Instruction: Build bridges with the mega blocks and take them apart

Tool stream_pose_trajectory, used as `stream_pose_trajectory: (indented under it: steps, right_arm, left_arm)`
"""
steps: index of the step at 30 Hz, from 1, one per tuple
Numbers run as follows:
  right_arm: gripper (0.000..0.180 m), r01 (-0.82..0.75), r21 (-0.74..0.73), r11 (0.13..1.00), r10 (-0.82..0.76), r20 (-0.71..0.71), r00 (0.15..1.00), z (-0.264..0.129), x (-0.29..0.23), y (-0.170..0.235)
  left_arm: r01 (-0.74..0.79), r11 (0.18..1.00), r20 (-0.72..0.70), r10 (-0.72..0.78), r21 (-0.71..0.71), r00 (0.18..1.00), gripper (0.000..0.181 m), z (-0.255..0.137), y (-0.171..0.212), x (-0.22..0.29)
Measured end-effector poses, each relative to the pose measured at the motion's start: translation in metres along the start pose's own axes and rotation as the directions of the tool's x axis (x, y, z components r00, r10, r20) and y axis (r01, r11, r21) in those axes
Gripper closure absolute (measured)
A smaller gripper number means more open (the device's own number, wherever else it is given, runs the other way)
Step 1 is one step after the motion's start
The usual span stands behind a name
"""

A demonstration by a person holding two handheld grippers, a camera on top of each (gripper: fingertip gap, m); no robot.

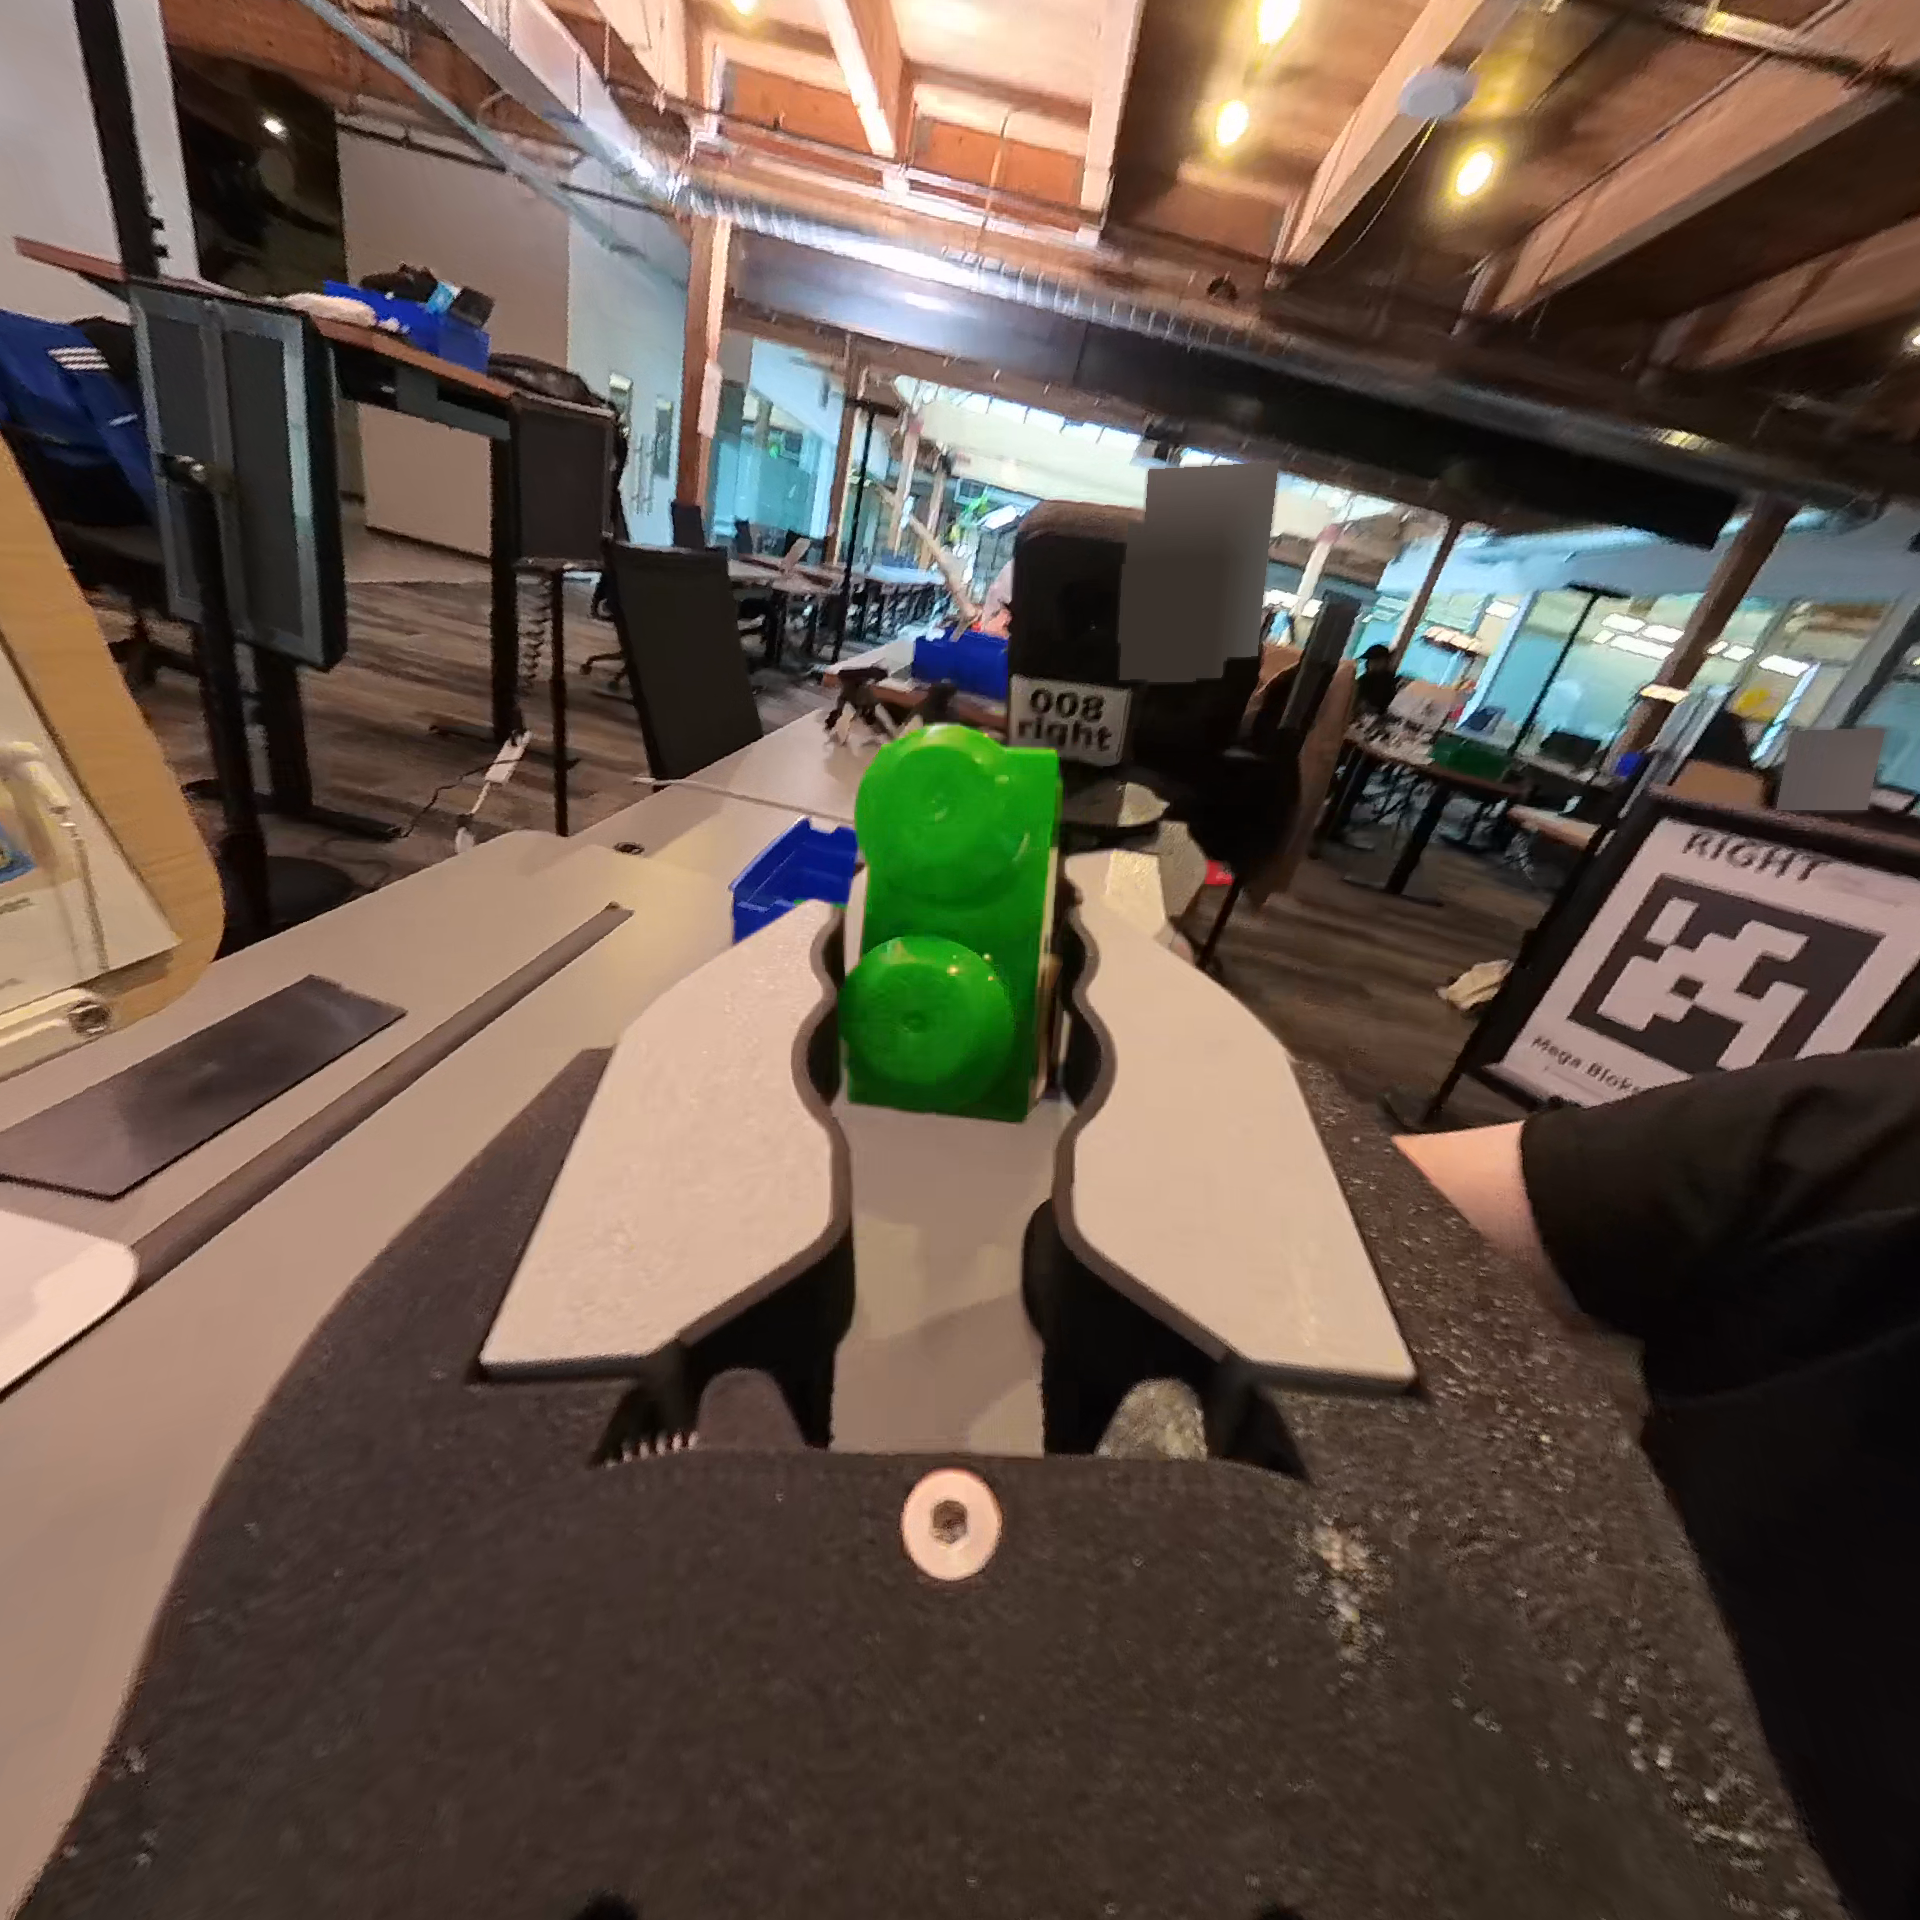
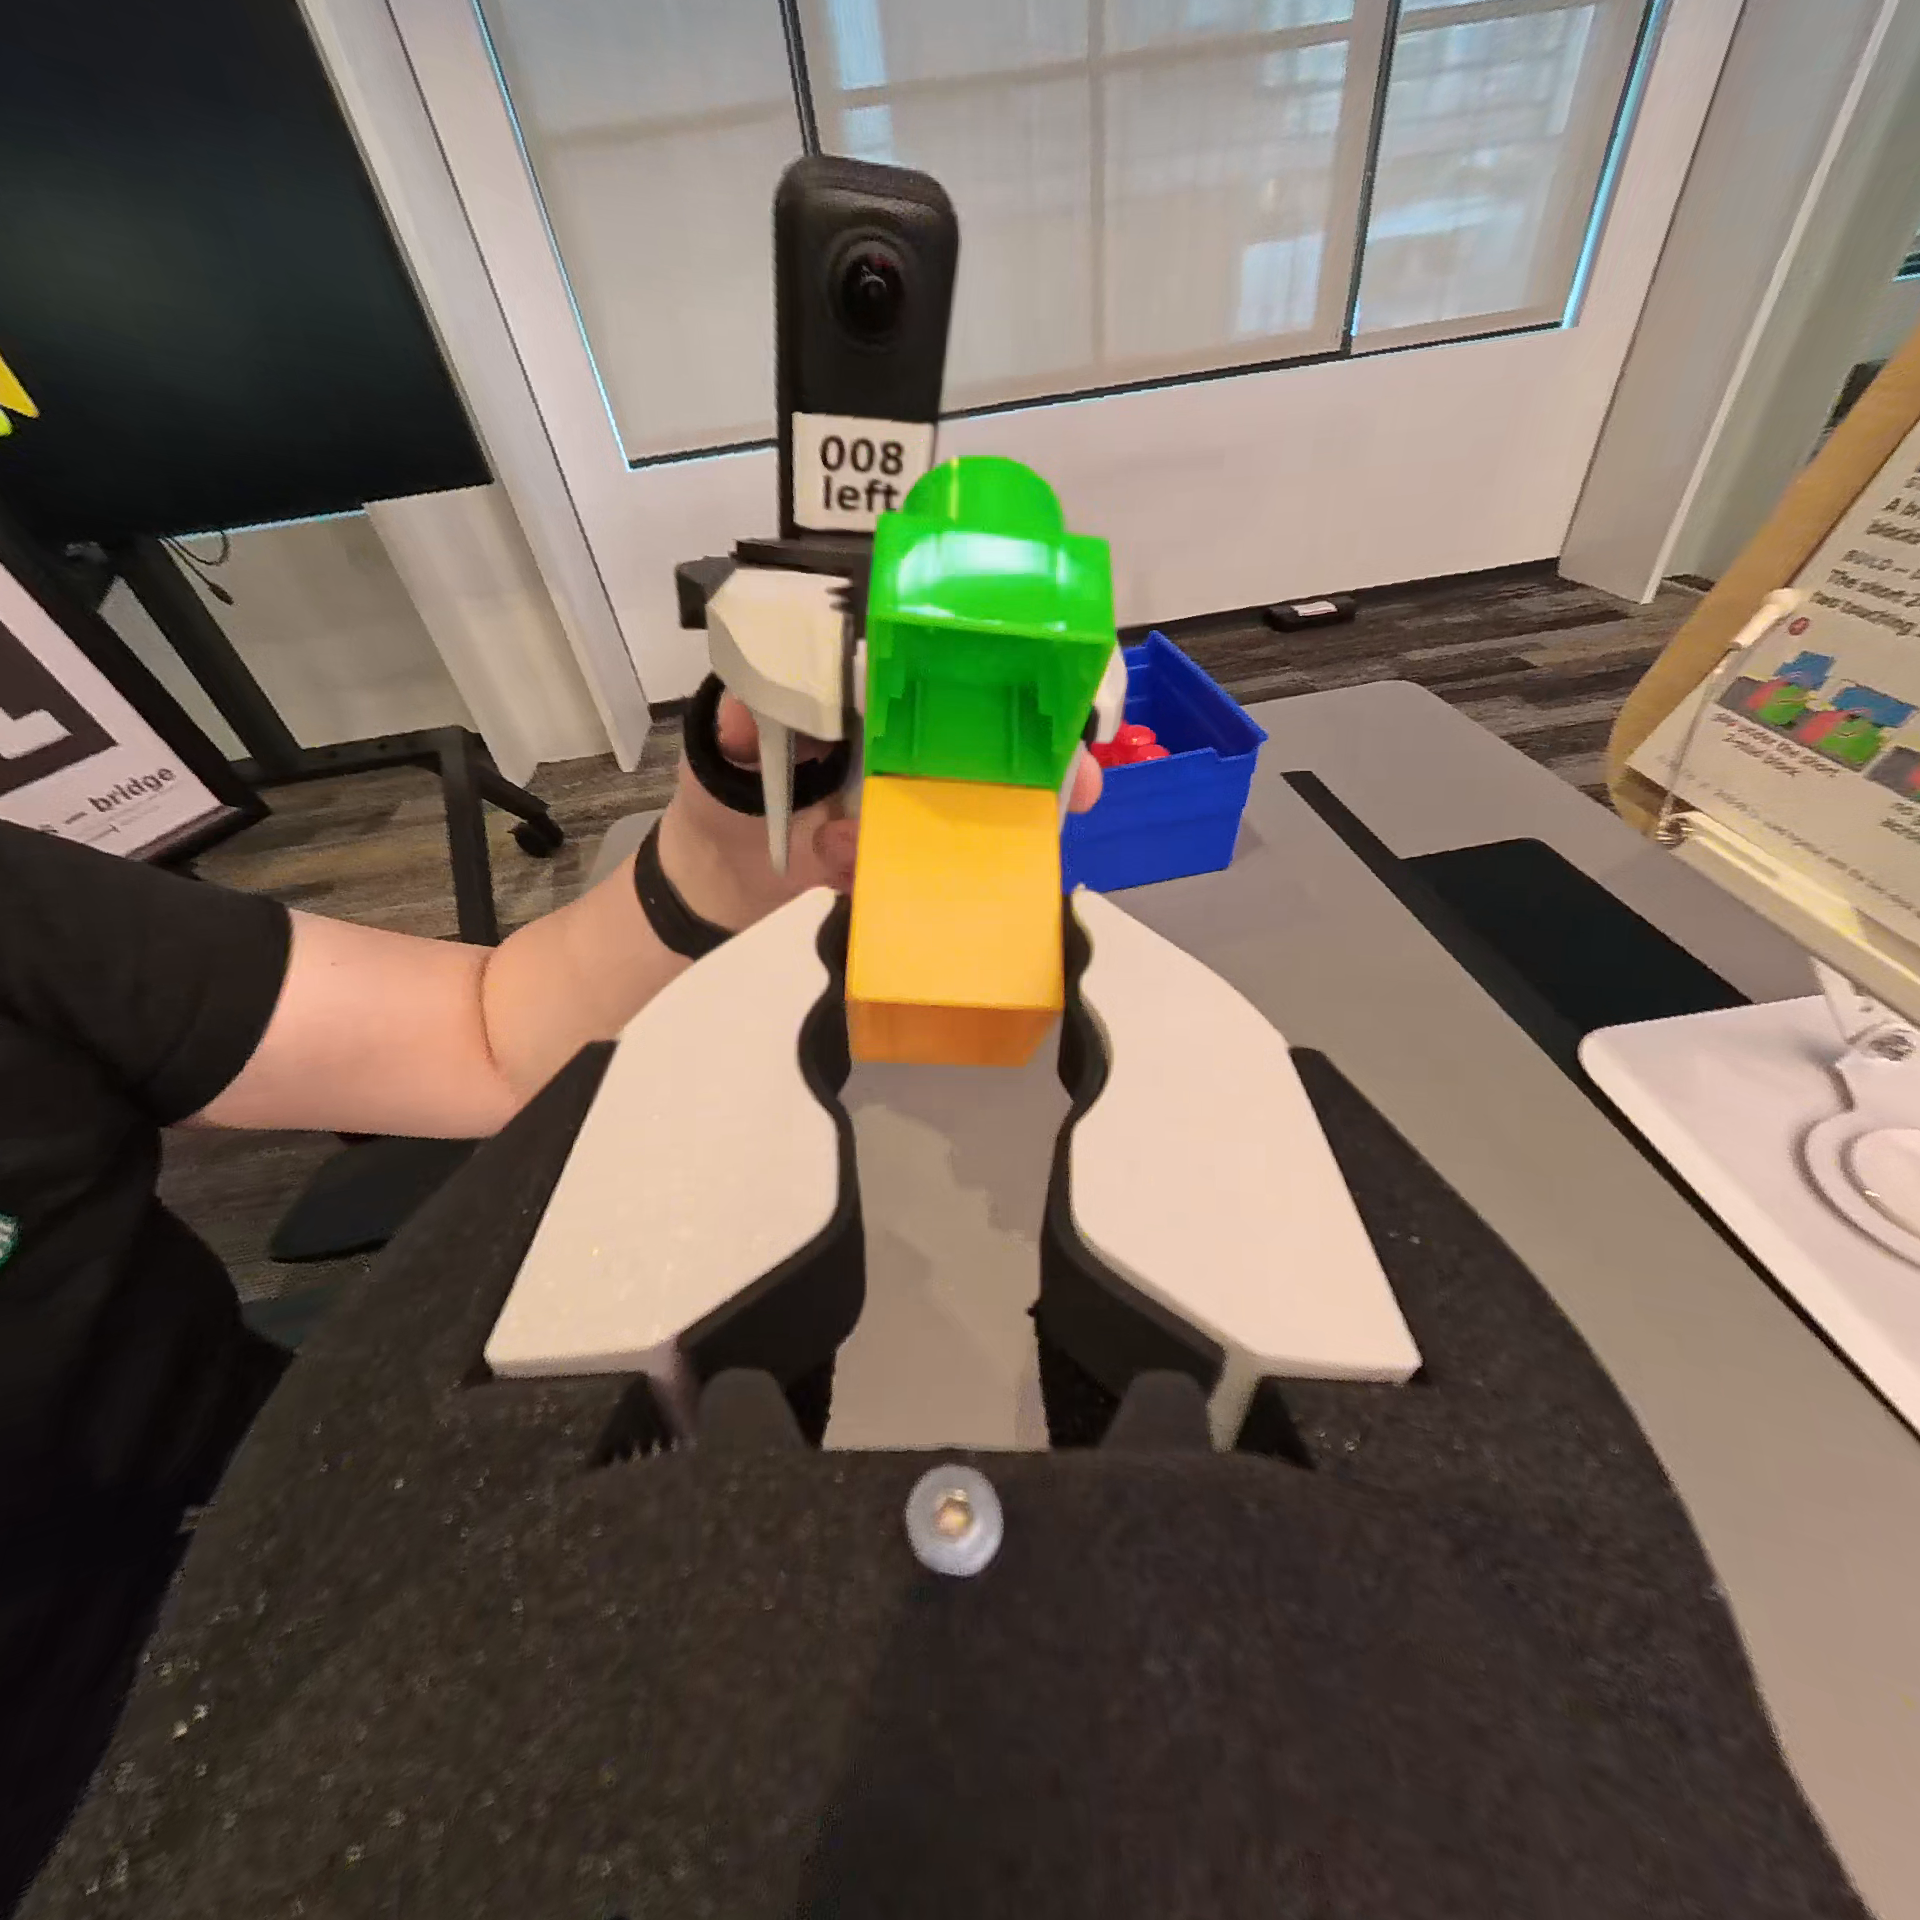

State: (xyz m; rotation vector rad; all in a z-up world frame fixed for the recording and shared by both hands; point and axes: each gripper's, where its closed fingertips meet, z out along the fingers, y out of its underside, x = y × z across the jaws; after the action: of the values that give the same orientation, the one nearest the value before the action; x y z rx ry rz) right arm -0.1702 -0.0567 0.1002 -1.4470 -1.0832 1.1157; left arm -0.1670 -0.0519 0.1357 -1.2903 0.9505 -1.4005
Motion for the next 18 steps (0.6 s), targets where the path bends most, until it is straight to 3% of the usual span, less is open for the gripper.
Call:
stream_pose_trajectory:
  steps: [7,18]
  right_arm:
    - [0.143,-0.008,-0.046,0.999,0.009,0.029,1.0,-0.012,-0.001,0.004]
    - [0.144,0.029,-0.082,0.996,-0.024,0.059,0.998,-0.014,-0.007,0.006]
  left_arm:
    - [-0.059,0.99,0.012,0.061,-0.125,0.998,0.144,0.002,0.019,-0.001]
    - [-0.061,0.985,-0.028,0.057,-0.163,0.998,0.147,0.004,0.021,0.007]
